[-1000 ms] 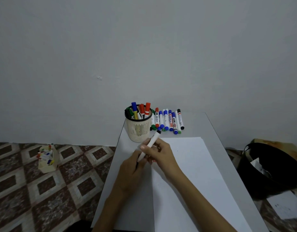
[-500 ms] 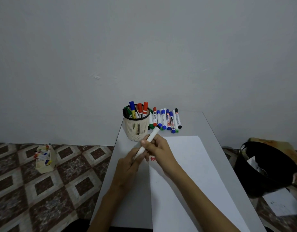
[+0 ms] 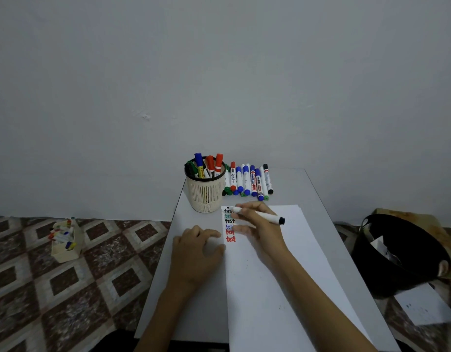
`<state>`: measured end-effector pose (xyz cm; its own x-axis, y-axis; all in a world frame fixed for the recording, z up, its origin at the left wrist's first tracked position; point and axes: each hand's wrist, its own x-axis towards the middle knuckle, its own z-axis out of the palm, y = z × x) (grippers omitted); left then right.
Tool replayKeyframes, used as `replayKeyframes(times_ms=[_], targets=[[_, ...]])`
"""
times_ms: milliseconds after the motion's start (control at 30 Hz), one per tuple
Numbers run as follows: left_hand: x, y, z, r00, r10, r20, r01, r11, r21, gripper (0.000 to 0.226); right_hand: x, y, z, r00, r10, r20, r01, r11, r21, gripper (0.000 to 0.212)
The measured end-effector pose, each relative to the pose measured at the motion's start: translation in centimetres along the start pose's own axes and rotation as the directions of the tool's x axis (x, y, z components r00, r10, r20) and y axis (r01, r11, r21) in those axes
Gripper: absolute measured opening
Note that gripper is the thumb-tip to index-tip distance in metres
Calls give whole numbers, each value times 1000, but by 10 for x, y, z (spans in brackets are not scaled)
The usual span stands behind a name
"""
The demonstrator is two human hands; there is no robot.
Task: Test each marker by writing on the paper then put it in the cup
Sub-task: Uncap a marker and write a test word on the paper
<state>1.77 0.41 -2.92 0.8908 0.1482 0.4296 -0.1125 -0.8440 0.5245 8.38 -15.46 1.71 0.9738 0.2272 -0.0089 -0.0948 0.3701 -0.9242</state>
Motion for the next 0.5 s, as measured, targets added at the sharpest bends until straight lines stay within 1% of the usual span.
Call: replayKeyframes(times_ms=[133, 233, 333, 400, 500], targets=[[0, 2, 0, 1000, 13, 25, -14, 999, 35, 51, -2, 5, 0, 999, 5, 34, 0, 988, -152, 16], [1, 1, 1, 999, 1, 42, -2, 999, 32, 54, -2, 9, 6, 1000, 3, -13, -7, 955, -297, 26], [1, 1, 1, 999, -7, 46, 6, 1000, 26, 57, -2, 12, 12, 998, -3, -63, -26, 889, -457, 28], [1, 2, 1, 999, -9, 45, 7, 1000, 29, 59, -2, 14, 11, 998, 7, -62, -37, 866, -500, 26], [0, 1, 2, 999, -8, 38, 7, 999, 31, 59, 0, 17, 10, 999, 4, -38, -23, 863, -505, 27]])
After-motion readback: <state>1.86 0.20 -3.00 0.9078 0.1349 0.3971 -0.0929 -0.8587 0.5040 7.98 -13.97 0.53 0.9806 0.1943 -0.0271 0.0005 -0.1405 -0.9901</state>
